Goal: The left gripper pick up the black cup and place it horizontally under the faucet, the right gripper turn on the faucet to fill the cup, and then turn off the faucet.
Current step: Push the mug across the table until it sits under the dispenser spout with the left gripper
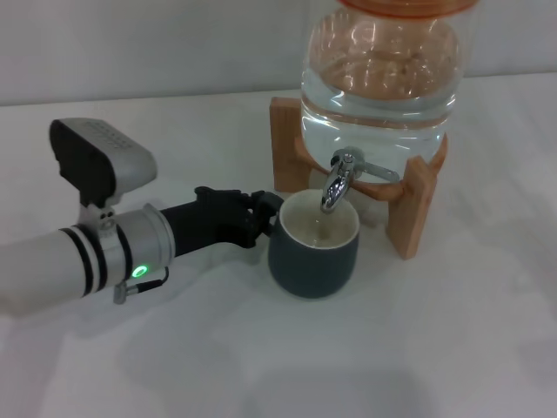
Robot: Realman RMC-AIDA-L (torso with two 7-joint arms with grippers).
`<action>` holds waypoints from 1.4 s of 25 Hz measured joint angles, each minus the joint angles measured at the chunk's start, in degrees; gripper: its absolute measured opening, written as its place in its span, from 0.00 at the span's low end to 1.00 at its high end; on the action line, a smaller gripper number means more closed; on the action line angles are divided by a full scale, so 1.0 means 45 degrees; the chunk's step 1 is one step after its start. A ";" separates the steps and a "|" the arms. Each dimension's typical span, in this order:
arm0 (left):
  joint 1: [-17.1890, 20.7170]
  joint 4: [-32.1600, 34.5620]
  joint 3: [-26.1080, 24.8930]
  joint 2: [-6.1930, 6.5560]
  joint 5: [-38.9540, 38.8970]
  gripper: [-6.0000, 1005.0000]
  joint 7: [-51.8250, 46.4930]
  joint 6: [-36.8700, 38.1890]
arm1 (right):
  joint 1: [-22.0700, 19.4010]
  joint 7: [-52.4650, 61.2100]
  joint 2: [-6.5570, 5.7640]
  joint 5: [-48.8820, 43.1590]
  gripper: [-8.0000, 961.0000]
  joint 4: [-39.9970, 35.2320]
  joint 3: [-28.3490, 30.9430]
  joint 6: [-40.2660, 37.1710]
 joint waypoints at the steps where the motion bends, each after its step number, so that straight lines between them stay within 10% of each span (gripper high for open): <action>1: -0.0096 -0.0006 0.0386 -0.0004 -0.0216 0.19 0.0045 0.0160 | 0.0005 -0.0002 0.0000 0.0000 0.84 0.0001 0.0001 -0.0001; 35: 0.0026 0.0022 0.1469 0.0114 -0.1209 0.39 0.0489 0.0616 | -0.0227 0.0065 -0.0020 -0.0001 0.84 -0.0064 0.0001 0.0001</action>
